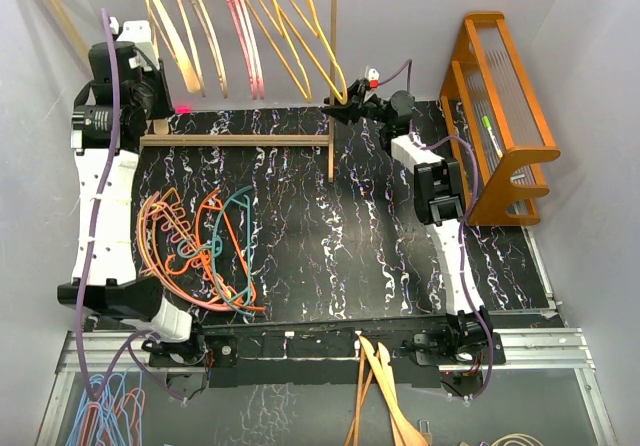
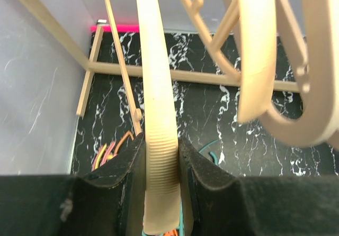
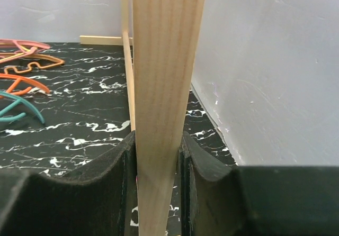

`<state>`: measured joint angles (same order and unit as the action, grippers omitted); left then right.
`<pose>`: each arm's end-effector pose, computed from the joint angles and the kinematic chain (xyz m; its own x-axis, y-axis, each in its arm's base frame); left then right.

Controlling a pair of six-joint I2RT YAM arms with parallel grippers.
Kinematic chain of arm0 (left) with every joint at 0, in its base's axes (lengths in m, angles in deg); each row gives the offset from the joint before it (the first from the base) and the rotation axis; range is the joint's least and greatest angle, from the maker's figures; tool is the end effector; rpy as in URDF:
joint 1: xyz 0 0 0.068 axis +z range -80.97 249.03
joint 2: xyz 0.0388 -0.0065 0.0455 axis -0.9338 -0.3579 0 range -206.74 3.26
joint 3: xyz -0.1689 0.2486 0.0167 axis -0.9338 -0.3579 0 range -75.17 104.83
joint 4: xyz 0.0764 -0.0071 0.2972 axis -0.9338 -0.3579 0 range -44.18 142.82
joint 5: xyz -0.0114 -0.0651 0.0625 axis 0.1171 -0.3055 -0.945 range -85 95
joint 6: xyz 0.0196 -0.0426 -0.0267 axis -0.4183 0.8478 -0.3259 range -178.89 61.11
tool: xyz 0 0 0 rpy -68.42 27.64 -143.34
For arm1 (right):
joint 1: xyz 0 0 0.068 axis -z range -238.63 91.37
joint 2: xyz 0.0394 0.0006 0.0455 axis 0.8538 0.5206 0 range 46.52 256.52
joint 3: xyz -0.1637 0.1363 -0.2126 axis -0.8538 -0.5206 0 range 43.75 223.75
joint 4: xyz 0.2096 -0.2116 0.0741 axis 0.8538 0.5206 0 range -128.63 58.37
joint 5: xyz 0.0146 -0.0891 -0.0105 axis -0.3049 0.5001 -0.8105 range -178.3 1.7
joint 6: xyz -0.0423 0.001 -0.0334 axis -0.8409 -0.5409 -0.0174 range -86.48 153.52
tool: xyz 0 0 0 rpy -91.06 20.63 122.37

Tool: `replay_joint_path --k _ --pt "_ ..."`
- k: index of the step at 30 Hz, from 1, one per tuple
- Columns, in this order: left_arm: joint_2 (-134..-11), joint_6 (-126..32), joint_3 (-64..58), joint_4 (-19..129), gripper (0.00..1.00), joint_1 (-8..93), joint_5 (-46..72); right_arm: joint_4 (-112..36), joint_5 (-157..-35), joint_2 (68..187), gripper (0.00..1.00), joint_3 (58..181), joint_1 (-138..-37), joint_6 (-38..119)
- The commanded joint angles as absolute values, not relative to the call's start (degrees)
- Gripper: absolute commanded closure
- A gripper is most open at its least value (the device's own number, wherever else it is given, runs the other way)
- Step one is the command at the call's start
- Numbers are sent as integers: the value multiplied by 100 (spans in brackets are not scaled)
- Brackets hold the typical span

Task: Organize the hangers
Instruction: Move the clothesline to the center of the board.

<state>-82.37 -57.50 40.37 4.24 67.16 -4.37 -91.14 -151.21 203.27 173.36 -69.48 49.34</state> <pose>0.3252 -0.0048 0.5689 -0.3168 -0.0135 -0.9484 -0.1298 0.9911 0.0292 0.6411 0.1552 0.1876 0.1663 0.1582 -0.9733 -0.9573 0.2627 -0.1208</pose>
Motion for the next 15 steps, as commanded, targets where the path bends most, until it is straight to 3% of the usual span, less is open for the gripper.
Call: replay_joint_path --k 1,15 --pt "-8453 -6006 4730 364 100 6945 211 -9446 -16268 19985 92 16841 -6764 5013" --pt "-8672 -5943 5296 529 100 7940 1111 -9807 -18212 19465 92 16236 -6572 5544"
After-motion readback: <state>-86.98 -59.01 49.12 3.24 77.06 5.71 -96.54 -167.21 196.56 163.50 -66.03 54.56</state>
